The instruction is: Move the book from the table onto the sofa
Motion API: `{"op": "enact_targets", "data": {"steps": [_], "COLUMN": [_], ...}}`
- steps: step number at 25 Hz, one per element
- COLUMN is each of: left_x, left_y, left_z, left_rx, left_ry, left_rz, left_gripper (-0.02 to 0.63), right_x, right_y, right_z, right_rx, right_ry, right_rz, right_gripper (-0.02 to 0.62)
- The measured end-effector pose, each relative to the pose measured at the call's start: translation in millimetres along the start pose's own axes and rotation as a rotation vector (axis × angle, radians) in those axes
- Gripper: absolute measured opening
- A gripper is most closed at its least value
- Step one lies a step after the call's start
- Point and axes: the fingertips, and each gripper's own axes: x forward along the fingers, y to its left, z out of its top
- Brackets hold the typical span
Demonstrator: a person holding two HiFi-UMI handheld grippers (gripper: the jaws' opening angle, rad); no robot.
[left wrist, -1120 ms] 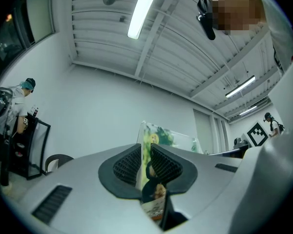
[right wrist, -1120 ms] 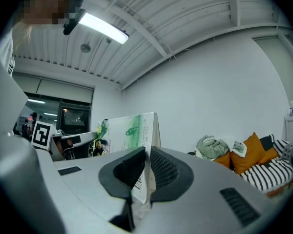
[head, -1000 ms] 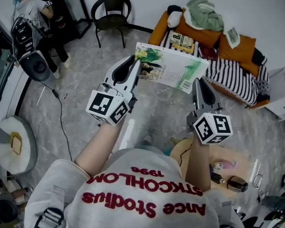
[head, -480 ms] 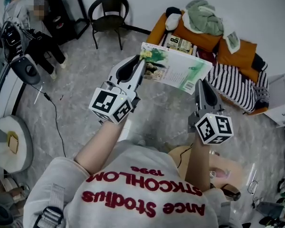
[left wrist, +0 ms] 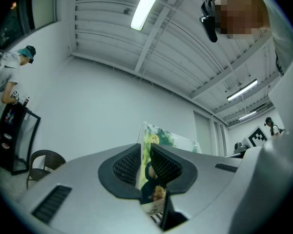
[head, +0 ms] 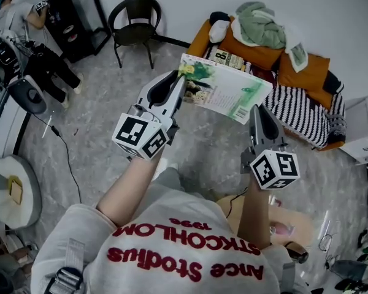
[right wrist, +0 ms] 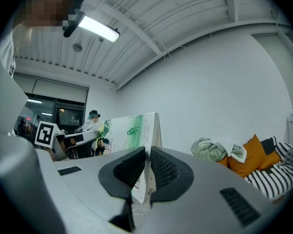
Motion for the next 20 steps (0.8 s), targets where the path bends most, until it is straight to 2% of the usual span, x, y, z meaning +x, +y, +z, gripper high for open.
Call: {"op": "enact_targets", "data": {"steps": [10, 16, 20], "left_x": [64, 129, 190], "left_y": [13, 23, 34], "left_z": [-27, -44, -45], "left_rx": [-0.039, -0.063, -0.071], "left_ry": [0.003, 0.019, 0.036], "left_rz": [-0.064, -0.115, -0.148], "left_gripper": [0.066, 0.066, 0.066], "right_x": [27, 56, 92], "right_y": [-44, -87, -125], "right_z": [0, 7, 25], "right_rx": [-0.006, -0.011, 0.001], "right_ry": [-0.008, -0.009, -0.007], "right_rz": [-0.070, -0.117, -0.148], "right_gripper": [0.058, 0.058, 0.058]}}
